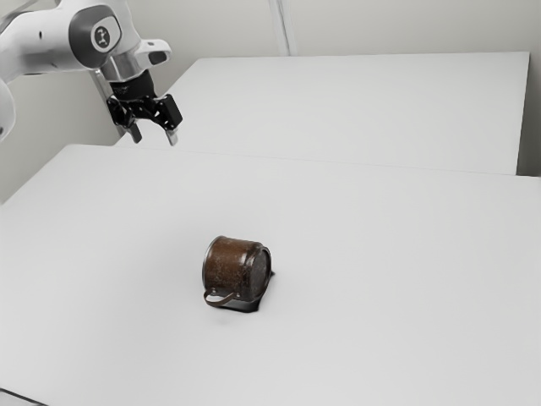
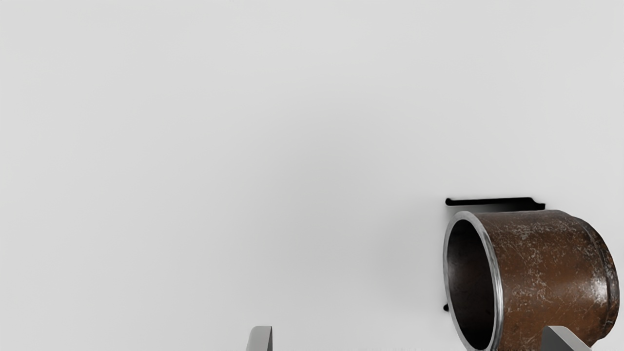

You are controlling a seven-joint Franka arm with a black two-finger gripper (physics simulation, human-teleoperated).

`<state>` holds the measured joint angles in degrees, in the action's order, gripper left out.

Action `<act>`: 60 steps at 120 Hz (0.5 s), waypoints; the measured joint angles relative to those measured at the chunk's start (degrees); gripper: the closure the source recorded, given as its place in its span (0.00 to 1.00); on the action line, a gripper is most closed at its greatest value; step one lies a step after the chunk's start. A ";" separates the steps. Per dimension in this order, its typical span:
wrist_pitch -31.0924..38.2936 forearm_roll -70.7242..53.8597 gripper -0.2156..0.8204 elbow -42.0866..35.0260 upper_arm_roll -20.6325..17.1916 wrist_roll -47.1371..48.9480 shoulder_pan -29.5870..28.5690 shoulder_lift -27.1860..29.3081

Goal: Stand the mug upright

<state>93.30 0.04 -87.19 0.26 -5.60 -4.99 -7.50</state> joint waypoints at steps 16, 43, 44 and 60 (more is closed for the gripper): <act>-0.09 0.03 0.21 -0.02 0.00 -0.27 0.05 0.22; -0.28 1.47 0.21 -4.97 -0.08 -0.63 0.29 3.38; -0.27 1.72 0.21 -5.23 -0.08 -0.65 0.30 3.51; -0.28 7.74 0.21 -9.95 0.32 -1.20 0.57 6.35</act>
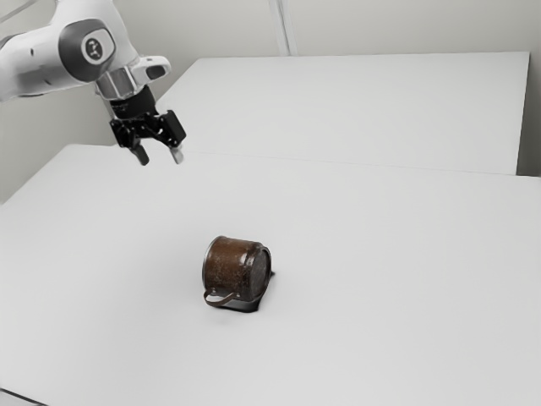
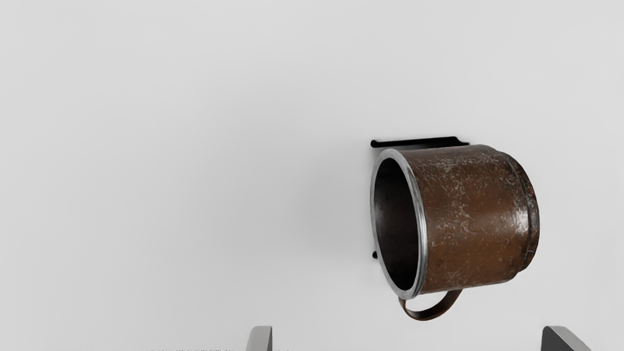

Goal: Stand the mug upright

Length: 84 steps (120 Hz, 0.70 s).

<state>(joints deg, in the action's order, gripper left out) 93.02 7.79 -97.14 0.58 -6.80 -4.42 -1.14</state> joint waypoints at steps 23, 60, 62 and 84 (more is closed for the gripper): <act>0.23 13.01 0.21 -7.60 4.60 -4.07 3.63 1.54; 1.59 27.74 0.21 -16.47 8.22 -17.02 4.27 -0.63; 1.67 28.11 0.21 -16.60 8.28 -17.68 3.87 -0.76; 2.22 30.90 0.21 -16.90 8.47 -23.79 -3.85 -2.77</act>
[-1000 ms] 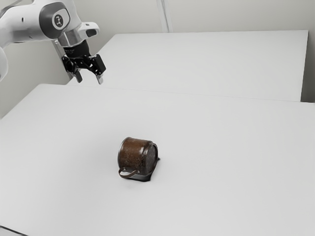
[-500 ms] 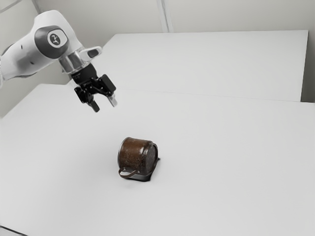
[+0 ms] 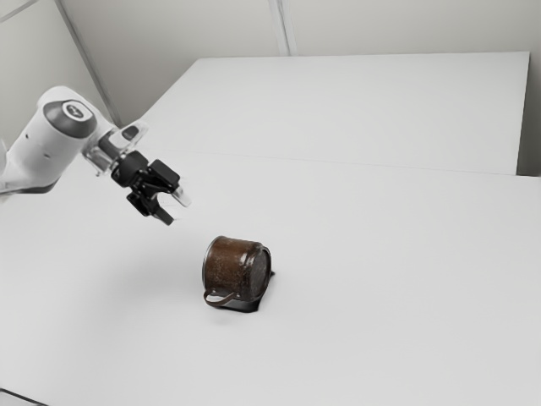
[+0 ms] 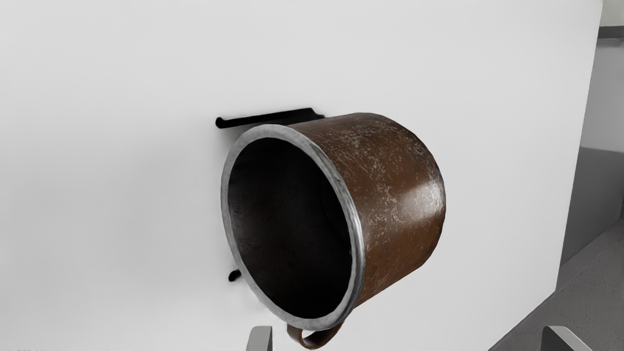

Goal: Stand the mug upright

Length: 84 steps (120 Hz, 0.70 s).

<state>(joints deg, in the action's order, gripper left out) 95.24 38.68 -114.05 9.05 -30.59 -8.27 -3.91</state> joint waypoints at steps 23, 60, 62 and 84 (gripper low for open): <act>0.43 2.81 0.21 -0.03 0.00 -5.32 0.19 -3.42; 0.08 13.51 0.21 -5.43 -0.06 -12.42 -0.43 -6.03; -0.06 14.29 0.21 -5.82 -0.07 -12.79 -0.43 -5.99; -2.07 20.27 0.21 -9.43 -0.09 -16.22 -0.42 -6.39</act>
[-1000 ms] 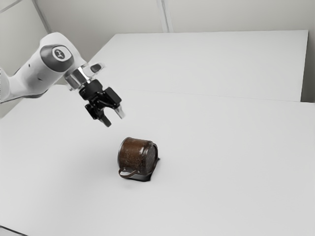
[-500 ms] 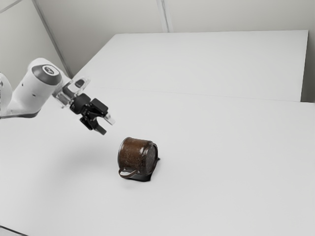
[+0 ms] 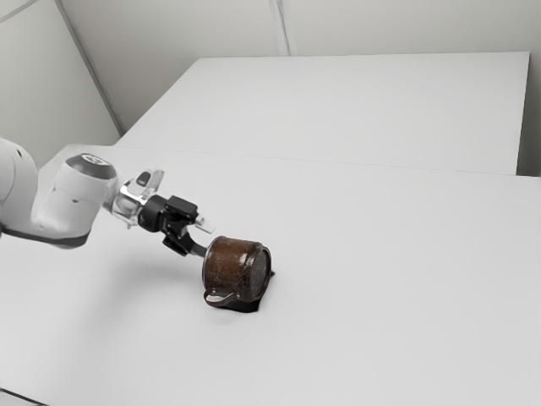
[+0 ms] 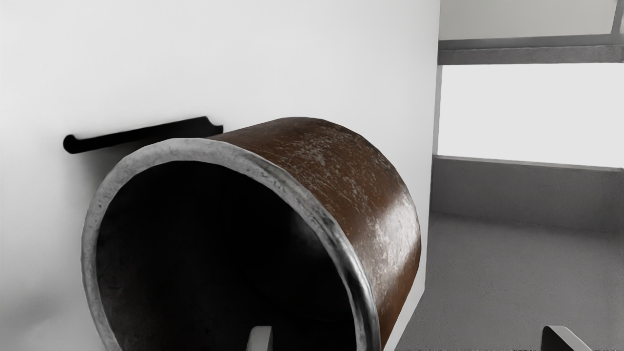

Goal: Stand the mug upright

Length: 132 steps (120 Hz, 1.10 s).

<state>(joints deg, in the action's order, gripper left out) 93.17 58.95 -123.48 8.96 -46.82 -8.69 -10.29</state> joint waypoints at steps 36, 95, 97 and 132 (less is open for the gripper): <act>-3.37 6.23 0.22 -4.36 -0.09 -3.64 -0.50 -0.27; -4.31 8.14 0.92 -5.59 -0.33 -5.53 -0.28 0.10; -4.31 8.13 0.92 -5.57 -0.34 -5.56 -0.25 0.41; -0.39 -7.23 0.96 0.33 -1.93 -3.19 -0.36 10.18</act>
<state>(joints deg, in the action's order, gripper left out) 92.77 51.72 -123.15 7.03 -50.00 -9.05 -0.11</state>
